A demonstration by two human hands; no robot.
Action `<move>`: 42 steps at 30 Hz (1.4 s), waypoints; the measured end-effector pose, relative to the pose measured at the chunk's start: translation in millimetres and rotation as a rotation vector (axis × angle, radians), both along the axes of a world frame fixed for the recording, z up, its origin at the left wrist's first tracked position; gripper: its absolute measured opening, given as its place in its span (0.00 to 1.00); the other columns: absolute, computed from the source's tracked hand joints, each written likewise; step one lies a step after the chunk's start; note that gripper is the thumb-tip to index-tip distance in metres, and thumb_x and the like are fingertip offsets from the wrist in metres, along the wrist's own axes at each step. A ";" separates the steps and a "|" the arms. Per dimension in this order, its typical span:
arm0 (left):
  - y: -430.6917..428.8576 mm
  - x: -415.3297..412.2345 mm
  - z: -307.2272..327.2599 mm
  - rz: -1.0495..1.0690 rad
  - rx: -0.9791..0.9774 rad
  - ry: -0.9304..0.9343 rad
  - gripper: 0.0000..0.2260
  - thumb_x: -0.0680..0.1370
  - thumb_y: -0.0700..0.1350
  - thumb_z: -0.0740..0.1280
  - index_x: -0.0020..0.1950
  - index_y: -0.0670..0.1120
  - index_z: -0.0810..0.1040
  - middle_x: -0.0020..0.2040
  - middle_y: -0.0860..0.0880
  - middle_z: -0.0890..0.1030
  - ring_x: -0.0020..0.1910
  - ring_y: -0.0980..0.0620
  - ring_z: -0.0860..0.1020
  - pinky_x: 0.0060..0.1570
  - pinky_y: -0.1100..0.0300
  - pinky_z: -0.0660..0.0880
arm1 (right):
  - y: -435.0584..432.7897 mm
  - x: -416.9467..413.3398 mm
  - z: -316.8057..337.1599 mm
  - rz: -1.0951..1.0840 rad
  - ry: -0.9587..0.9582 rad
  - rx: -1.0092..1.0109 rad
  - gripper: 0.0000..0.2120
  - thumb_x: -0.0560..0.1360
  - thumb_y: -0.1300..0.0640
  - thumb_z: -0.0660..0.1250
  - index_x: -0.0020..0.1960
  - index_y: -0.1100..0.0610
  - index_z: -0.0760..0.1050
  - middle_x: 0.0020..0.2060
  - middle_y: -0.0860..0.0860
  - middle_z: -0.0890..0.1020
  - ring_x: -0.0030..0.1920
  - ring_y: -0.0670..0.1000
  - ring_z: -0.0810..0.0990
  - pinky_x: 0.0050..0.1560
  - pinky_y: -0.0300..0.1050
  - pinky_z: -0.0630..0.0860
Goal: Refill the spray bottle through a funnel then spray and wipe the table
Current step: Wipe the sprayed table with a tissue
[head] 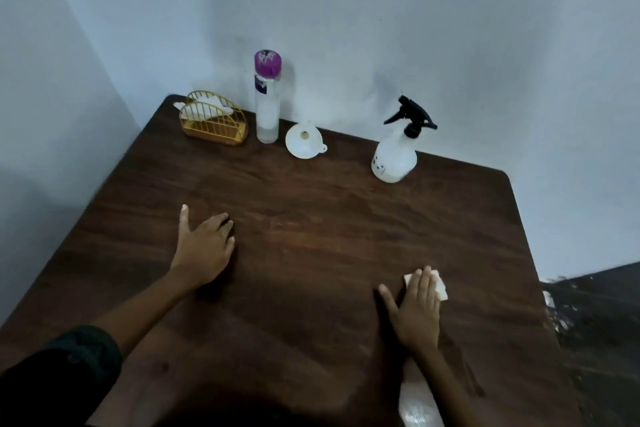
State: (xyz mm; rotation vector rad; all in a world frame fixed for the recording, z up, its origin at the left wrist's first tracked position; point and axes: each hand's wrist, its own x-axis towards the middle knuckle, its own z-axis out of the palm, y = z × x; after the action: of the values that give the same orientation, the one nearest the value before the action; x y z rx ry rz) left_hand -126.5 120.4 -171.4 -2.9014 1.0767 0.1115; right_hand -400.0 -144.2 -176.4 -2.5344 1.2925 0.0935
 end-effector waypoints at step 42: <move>-15.9 0.2 32.3 0.019 -0.034 0.320 0.21 0.79 0.51 0.58 0.72 0.49 0.66 0.74 0.50 0.63 0.74 0.50 0.59 0.73 0.44 0.46 | 143.9 67.9 27.5 -0.469 -0.740 0.663 0.05 0.74 0.62 0.68 0.44 0.56 0.83 0.36 0.46 0.84 0.42 0.50 0.83 0.43 0.38 0.78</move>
State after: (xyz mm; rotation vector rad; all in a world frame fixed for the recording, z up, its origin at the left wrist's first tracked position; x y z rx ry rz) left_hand -126.3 104.5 -139.1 -2.9923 1.0985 0.5818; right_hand -332.1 -0.4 -148.9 -1.4474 1.2155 -0.4075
